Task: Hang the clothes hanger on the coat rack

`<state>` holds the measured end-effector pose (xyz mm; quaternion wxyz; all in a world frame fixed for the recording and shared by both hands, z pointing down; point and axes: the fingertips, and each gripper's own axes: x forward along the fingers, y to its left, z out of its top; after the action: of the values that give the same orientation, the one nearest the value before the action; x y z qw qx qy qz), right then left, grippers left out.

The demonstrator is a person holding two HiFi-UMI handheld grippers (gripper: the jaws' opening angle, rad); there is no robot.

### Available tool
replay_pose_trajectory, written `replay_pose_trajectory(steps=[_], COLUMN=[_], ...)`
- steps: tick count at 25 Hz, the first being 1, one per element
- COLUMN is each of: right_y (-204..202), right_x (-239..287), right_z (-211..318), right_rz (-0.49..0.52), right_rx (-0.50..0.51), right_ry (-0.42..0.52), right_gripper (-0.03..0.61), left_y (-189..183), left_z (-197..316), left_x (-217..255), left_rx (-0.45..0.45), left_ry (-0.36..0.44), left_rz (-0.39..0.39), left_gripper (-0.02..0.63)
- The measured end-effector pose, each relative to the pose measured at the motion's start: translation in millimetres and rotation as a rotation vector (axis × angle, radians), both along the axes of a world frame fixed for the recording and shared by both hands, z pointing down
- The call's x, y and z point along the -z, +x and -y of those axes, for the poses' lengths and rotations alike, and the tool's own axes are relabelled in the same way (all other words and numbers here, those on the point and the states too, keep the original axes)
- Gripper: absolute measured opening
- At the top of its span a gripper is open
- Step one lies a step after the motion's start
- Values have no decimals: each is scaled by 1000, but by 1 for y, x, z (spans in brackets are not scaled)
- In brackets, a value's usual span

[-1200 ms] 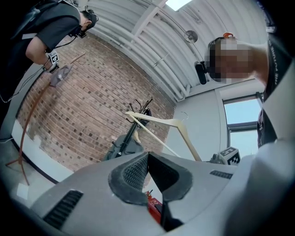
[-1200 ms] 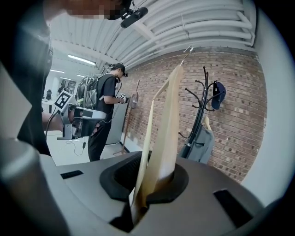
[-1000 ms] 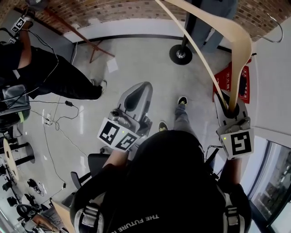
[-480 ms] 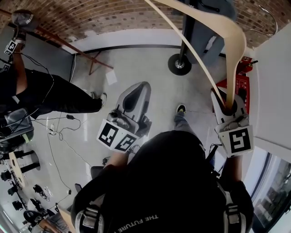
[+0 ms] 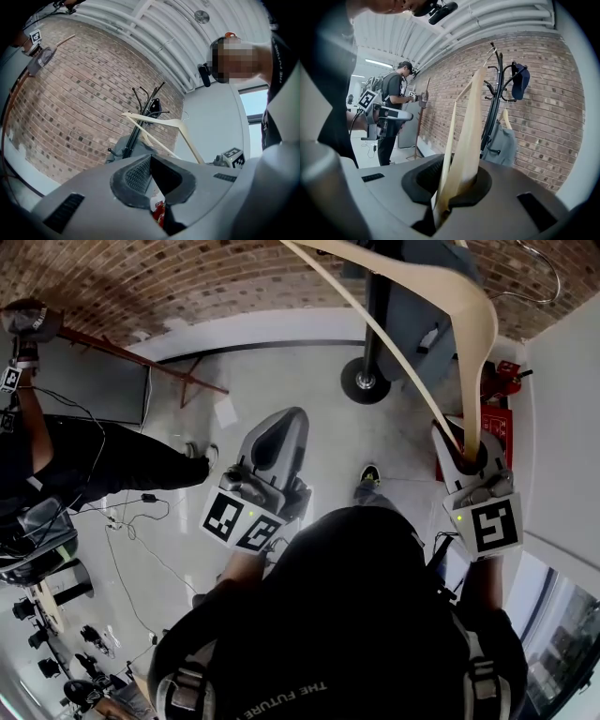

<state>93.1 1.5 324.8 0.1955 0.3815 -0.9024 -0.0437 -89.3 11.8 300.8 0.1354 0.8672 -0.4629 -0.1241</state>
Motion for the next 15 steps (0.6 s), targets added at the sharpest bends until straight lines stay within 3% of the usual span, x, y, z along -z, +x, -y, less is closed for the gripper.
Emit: replay_pose_trajectory(steps=[15], right_y=[56], right_x=[-14], right_z=[89], right_rz=[-2], right_rx=[20], right_ry=[-21], right_gripper=[38], left_y=[53], left_z=[92], left_x=[-3], left_rx=[25], left_ry=[15], left_rz=[5], left_gripper=[20])
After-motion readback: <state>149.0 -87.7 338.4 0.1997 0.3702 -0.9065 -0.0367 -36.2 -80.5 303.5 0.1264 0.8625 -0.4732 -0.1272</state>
